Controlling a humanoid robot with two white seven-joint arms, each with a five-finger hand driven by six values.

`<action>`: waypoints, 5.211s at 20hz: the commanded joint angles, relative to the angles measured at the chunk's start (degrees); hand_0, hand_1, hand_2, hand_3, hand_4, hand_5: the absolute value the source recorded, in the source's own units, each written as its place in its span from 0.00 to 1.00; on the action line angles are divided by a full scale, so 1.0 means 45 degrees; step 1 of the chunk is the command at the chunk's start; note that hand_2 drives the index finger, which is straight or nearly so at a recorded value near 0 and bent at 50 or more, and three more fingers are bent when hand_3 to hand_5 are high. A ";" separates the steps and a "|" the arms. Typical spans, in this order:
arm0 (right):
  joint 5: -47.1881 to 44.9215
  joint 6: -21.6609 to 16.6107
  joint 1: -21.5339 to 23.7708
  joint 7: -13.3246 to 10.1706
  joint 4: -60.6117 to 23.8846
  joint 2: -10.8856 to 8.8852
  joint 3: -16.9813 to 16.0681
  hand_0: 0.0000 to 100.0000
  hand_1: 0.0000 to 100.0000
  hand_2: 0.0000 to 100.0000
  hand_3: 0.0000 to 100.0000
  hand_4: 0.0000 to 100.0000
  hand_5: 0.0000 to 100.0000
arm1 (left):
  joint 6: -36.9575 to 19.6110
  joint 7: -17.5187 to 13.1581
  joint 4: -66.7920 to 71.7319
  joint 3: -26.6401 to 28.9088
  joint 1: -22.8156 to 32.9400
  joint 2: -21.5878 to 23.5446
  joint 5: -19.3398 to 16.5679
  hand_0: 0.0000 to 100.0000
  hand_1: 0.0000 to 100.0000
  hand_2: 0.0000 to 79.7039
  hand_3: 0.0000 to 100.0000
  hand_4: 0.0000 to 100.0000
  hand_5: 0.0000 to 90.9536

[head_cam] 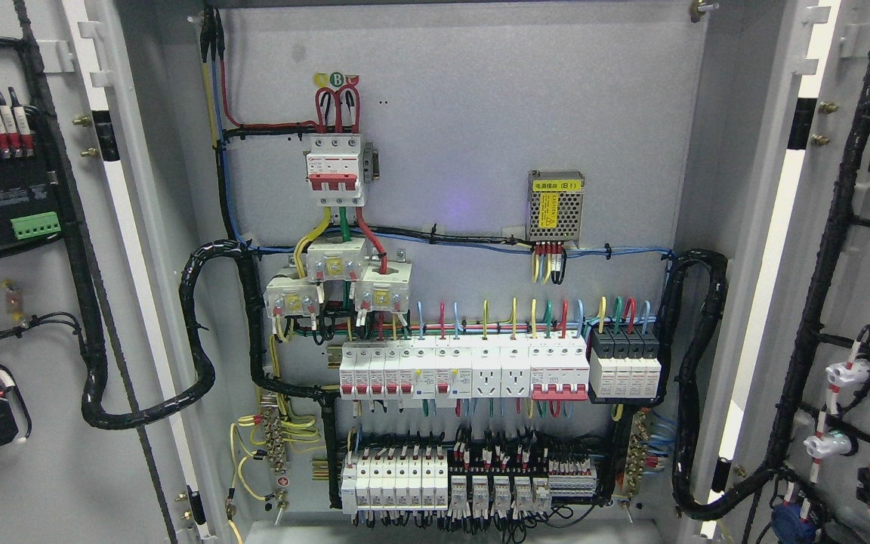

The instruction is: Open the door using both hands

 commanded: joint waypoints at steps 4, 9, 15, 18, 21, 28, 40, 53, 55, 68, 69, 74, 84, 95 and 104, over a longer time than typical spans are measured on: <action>0.0065 0.0024 -0.0044 -0.0090 0.0071 0.0136 0.2986 0.00 0.00 0.00 0.00 0.00 0.00 | 0.0273 -0.0005 0.1292 0.0099 -0.1082 0.0237 -0.0001 0.00 0.00 0.00 0.00 0.03 0.00; 0.0630 0.0024 0.0073 -0.0110 0.0364 0.0253 0.4158 0.00 0.00 0.00 0.00 0.00 0.00 | 0.0273 -0.0005 0.1312 0.0002 -0.1220 0.0237 -0.0001 0.00 0.00 0.00 0.00 0.03 0.00; 0.0749 0.0024 0.0600 -0.0168 0.0812 0.0662 0.5174 0.00 0.00 0.00 0.00 0.00 0.00 | 0.0215 -0.0005 0.1040 -0.0134 -0.1084 0.0198 -0.0040 0.00 0.00 0.00 0.00 0.03 0.00; 0.0768 0.0024 0.1048 -0.0169 0.1028 0.0839 0.5469 0.00 0.00 0.00 0.00 0.00 0.00 | 0.0137 -0.0005 0.0222 -0.0291 -0.0715 0.0100 -0.0021 0.00 0.00 0.00 0.00 0.03 0.00; 0.1313 0.0064 0.1400 -0.0265 0.1261 0.0858 0.5703 0.00 0.00 0.00 0.00 0.00 0.00 | 0.0078 -0.0005 -0.0755 -0.0545 0.0301 0.0042 -0.0001 0.00 0.00 0.00 0.00 0.03 0.00; 0.1569 0.0239 0.2337 -0.0520 0.2452 0.1190 0.5899 0.00 0.00 0.00 0.00 0.00 0.00 | 0.0039 -0.0005 -0.2496 -0.2534 0.2585 -0.0855 -0.0584 0.00 0.00 0.00 0.00 0.03 0.00; 0.1725 0.0064 0.4818 -0.0481 0.3935 0.1678 0.5880 0.00 0.00 0.00 0.00 0.00 0.00 | 0.0078 -0.0142 -0.0566 -0.5523 0.4326 -0.3803 -0.5583 0.00 0.00 0.00 0.00 0.03 0.00; 0.2936 0.0083 0.5581 -0.0383 0.9990 0.3201 0.6133 0.00 0.00 0.00 0.00 0.00 0.00 | 0.0215 -0.0278 0.5370 -0.7225 0.4522 -0.4392 -0.6622 0.00 0.00 0.00 0.00 0.03 0.00; 0.3053 0.0103 0.5581 -0.0383 1.0907 0.3552 0.6386 0.00 0.00 0.00 0.00 0.00 0.00 | 0.0215 -0.0337 0.6133 -0.7264 0.4503 -0.4489 -0.6641 0.00 0.00 0.00 0.00 0.03 0.00; 0.4968 0.0629 0.2225 -0.0598 1.9400 0.7944 0.6212 0.00 0.00 0.00 0.00 0.00 0.00 | 0.0254 -0.0318 1.4312 -0.7205 0.1695 -0.5484 -0.7110 0.00 0.00 0.00 0.00 0.03 0.00; 0.4968 0.0785 0.1874 -0.0792 2.0084 0.8316 0.6212 0.00 0.00 0.00 0.00 0.00 0.00 | 0.0254 -0.0318 1.4958 -0.7205 0.1342 -0.5505 -0.7110 0.00 0.00 0.00 0.00 0.03 0.00; 0.4968 0.2209 0.0310 -0.2333 2.2530 0.9919 0.6153 0.00 0.00 0.00 0.00 0.00 0.00 | 0.0273 -0.0298 1.7869 -0.7108 -0.0045 -0.6011 -0.7792 0.00 0.00 0.00 0.00 0.03 0.00; 0.5670 0.6291 -0.2211 -0.4833 2.3978 1.0818 0.4766 0.00 0.00 0.00 0.00 0.00 0.00 | 0.3336 -0.0142 2.0472 -0.6815 -0.1688 -0.6950 -0.8202 0.00 0.00 0.00 0.00 0.03 0.00; 0.6901 0.7505 -0.2798 -0.6340 2.3860 1.1210 0.4747 0.00 0.00 0.00 0.00 0.00 0.00 | 0.5078 0.0326 2.0375 -0.6112 -0.1806 -0.7048 -0.9669 0.00 0.00 0.00 0.00 0.03 0.00; 0.7914 0.7642 -0.2700 -0.7041 2.3900 1.1230 0.4806 0.00 0.00 0.00 0.00 0.00 0.00 | 0.4864 0.0561 1.9967 -0.6131 -0.1845 -0.7048 -0.9474 0.00 0.00 0.00 0.00 0.03 0.00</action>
